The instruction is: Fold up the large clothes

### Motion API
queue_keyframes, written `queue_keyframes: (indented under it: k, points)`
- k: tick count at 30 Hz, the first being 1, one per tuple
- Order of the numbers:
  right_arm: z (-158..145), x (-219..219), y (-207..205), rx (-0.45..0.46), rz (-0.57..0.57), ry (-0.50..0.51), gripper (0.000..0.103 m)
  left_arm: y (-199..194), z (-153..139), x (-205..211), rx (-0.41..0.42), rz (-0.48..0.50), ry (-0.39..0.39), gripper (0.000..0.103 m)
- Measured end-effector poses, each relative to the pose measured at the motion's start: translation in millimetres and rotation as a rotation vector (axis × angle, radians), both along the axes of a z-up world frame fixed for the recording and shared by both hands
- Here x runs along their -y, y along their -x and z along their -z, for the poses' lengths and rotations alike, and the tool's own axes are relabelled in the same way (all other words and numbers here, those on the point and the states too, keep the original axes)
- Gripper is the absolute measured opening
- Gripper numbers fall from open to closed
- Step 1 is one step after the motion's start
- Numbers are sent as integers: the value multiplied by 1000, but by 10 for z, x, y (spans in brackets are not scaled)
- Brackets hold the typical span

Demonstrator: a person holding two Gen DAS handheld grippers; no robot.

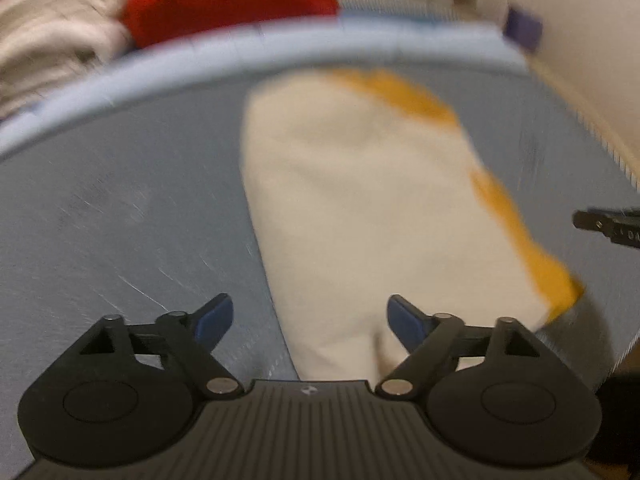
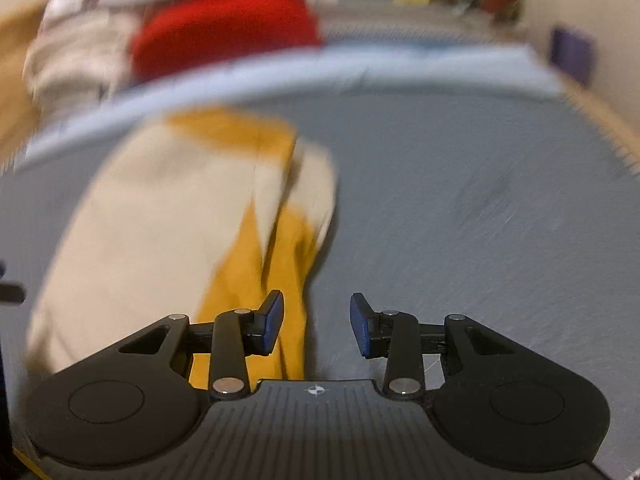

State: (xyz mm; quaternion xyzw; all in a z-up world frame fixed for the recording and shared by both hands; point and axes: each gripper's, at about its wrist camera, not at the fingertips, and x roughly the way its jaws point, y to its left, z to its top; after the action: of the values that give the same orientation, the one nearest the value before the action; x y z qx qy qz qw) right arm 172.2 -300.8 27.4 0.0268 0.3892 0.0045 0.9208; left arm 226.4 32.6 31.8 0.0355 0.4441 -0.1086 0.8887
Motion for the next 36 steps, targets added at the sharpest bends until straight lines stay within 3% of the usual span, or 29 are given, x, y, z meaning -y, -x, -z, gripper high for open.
queue_keyframes:
  k: [2, 4, 6, 8, 14, 17, 20, 23, 28, 36]
  points:
    - [-258, -48, 261, 101, 18, 14, 45, 297, -174, -51, 83, -45, 22, 102]
    - [-475, -147, 602, 197, 18, 25, 55, 654, -317, -56, 172, -76, 25, 103]
    - [-613, -254, 951, 279, 6, 32, 76, 982, -405, -7, 230, -92, 14, 103]
    - [-698, -397, 1311, 339, -12, 51, 84, 1283, -448, 63, 265, -93, 17, 103]
    - [-736, -743, 2135, 440, 13, 141, 90, 2134, -585, 348, 313, -61, 56, 103]
    - [-664, -791, 2301, 415, 38, 102, 92, 2340, -456, 434, 320, -48, 86, 103]
    - [-546, -804, 2308, 332, 23, 53, 92, 2362, -276, 475, 303, -117, 40, 103]
    - [-485, -840, 2278, 315, 9, 70, 93, 2273, -202, 468, 290, -163, 40, 103]
    - [-392, -852, 2189, 273, 28, 47, 94, 2166, -130, 488, 286, -138, -2, 103]
    - [-344, -1043, 2163, 268, -34, 72, 95, 2134, -44, 548, 256, -116, 6, 103]
